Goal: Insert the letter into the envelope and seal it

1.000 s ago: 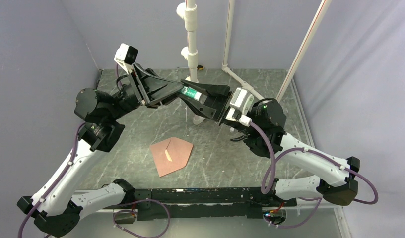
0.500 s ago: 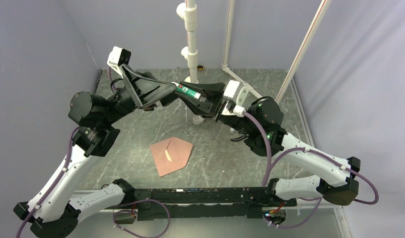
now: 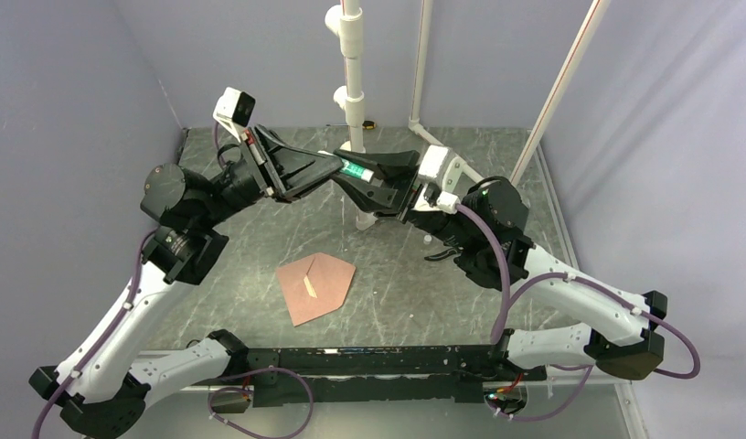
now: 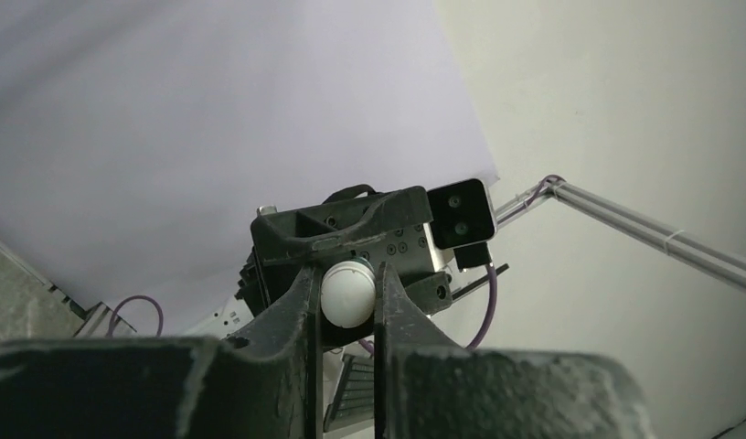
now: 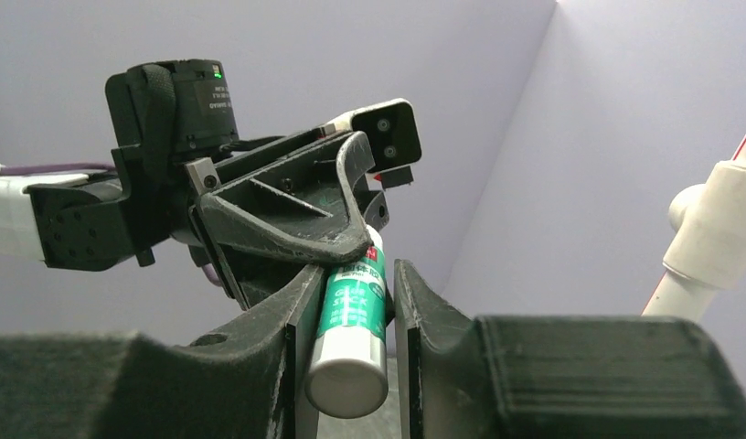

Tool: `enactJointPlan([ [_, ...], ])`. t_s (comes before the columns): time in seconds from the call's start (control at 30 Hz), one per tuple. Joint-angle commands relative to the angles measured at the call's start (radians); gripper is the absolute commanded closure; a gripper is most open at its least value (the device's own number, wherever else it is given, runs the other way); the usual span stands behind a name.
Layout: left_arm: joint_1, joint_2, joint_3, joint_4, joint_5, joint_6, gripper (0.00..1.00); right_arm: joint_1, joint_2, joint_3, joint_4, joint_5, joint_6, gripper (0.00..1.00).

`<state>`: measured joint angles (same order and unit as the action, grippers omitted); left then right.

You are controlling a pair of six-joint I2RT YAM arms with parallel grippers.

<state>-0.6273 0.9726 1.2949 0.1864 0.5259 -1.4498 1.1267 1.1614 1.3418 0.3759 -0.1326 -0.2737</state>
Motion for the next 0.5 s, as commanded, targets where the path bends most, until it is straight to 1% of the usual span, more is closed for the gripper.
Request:
enactJointPlan([
  [0.0, -0.005, -0.012, 0.003, 0.004, 0.023, -0.038, 0.96, -0.008, -0.024, 0.015, 0.014, -0.003, -0.057, 1.0],
  [0.03, -0.005, -0.01, -0.002, 0.018, 0.024, -0.054, 0.97, -0.009, -0.029, 0.002, 0.032, -0.005, -0.054, 0.98],
  [0.13, -0.005, -0.001, -0.028, 0.086, 0.034, -0.122, 0.98, -0.008, -0.028, -0.008, 0.063, 0.0, -0.055, 0.71],
  [0.2, -0.005, 0.006, -0.041, 0.137, 0.042, -0.168, 0.97, -0.008, -0.032, -0.019, 0.093, 0.007, -0.068, 0.63],
  [0.27, -0.005, 0.01, -0.054, 0.182, 0.045, -0.206, 0.97, -0.008, -0.034, -0.02, 0.101, 0.01, -0.094, 0.61],
  [0.47, -0.005, 0.01, -0.081, 0.243, 0.032, -0.266, 0.98, -0.009, -0.052, -0.021, 0.073, -0.048, -0.192, 0.62],
])
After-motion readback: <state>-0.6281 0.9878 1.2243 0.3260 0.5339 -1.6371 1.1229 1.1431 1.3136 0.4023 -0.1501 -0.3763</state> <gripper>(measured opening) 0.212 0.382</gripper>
